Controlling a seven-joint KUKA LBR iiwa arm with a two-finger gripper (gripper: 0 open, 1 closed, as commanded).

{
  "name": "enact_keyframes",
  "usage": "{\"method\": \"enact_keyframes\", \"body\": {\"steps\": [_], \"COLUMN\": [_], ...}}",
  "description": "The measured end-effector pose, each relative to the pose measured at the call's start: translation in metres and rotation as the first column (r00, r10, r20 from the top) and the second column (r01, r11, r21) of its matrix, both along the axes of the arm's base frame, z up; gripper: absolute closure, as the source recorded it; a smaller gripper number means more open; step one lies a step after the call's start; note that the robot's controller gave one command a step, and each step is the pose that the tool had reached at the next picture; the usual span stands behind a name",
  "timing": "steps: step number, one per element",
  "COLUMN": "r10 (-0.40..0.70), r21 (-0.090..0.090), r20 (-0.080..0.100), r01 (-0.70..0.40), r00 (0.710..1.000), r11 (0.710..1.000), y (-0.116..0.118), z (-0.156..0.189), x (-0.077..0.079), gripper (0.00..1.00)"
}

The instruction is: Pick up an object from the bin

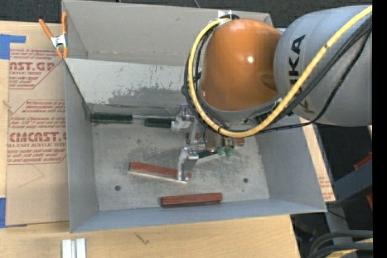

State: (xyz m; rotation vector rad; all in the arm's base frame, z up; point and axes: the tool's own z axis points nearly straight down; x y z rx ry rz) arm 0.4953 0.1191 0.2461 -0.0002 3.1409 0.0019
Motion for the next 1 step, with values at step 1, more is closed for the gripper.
{"method": "enact_keyframes", "body": {"steps": [1], "r10": [0.000], "r21": [0.000], "r20": [0.000], "r01": [0.000], "r00": [1.000], "r11": [1.000], "y": [0.0000], "z": [0.0000], "x": [0.0000], "gripper": [0.00]}}
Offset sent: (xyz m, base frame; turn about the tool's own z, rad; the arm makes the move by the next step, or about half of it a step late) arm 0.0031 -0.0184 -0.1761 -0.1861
